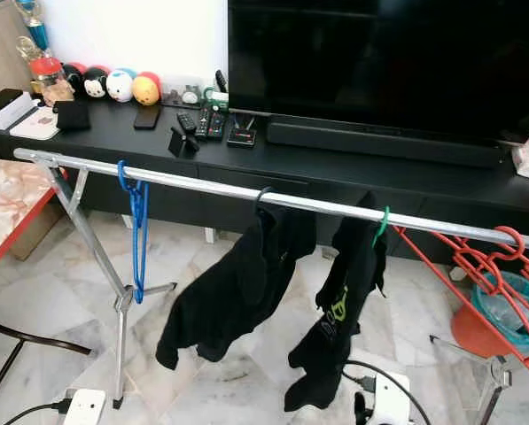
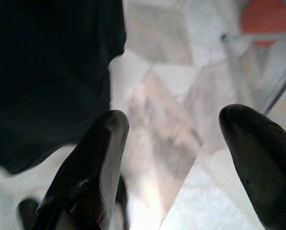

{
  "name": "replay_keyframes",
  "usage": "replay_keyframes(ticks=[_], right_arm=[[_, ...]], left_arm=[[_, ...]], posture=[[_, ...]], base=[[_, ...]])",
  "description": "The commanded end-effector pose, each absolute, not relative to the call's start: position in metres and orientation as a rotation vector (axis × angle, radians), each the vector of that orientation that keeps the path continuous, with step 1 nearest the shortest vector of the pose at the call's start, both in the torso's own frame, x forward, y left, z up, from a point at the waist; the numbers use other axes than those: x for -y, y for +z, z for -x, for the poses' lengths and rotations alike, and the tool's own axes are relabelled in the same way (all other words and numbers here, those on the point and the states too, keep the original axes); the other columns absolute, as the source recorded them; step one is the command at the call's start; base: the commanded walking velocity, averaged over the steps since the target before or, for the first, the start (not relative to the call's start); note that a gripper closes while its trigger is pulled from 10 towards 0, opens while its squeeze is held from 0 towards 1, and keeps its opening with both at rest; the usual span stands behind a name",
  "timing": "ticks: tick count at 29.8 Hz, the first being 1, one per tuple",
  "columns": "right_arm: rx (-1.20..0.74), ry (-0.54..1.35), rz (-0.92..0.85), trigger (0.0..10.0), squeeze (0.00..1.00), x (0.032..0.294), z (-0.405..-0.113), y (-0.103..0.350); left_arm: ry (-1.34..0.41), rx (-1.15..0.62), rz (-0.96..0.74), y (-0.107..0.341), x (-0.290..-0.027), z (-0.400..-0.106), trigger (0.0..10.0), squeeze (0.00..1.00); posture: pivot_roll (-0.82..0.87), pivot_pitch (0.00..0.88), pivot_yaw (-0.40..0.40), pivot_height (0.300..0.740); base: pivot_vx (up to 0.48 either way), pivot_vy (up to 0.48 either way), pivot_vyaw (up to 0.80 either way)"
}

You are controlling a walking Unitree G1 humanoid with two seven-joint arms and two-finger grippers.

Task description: Hang hanger

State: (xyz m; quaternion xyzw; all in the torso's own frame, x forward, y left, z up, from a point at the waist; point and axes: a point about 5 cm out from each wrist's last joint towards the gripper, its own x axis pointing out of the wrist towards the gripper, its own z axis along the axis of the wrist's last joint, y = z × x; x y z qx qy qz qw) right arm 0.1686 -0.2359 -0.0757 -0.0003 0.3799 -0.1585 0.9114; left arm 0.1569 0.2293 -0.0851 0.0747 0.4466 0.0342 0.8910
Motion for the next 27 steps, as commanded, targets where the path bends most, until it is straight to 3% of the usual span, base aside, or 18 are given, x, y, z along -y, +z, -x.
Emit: replay_keyframes(ticks=[1, 5, 8, 14, 20, 27], right_arm=[[-0.702, -0.350, 0.025, 10.0, 0.00, 0.243, -0.174, -0.068], [-0.521, -0.389, 0.042, 10.0, 0.00, 0.252, -0.185, -0.049], [-0.333, -0.321, 0.173, 10.0, 0.00, 0.254, -0.199, -0.023], [-0.126, -0.335, 0.226, 10.0, 0.00, 0.256, -0.213, 0.010], [0.111, -0.249, 0.279, 10.0, 0.00, 0.237, -0.237, 0.063], [0.172, 0.100, 0.215, 10.0, 0.00, 0.187, -0.259, 0.089]], left_arm=[[0.055, -0.962, -0.165, -0.089, -0.227, -0.151, 10.0, 0.00], [0.051, -0.962, -0.161, -0.089, -0.226, -0.151, 10.0, 0.00], [0.046, -0.964, -0.162, -0.089, -0.226, -0.149, 10.0, 0.00], [0.043, -0.967, -0.162, -0.090, -0.227, -0.147, 10.0, 0.00], [0.043, -0.965, -0.166, -0.089, -0.230, -0.148, 10.0, 0.00], [0.046, -0.954, -0.165, -0.086, -0.232, -0.153, 10.0, 0.00]], posture=[[0.03, 0.000, -0.033, 0.740], [0.02, 0.000, -0.032, 0.740], [0.02, 0.000, -0.030, 0.740], [0.02, 0.000, -0.027, 0.740], [0.01, 0.000, -0.023, 0.740], [0.02, 0.000, -0.026, 0.740]], base=[[0.000, 0.000, 0.00], [0.000, 0.000, 0.00], [0.000, 0.000, 0.00], [0.000, 0.000, 0.00], [0.000, 0.000, 0.00], [0.000, 0.000, 0.00]])
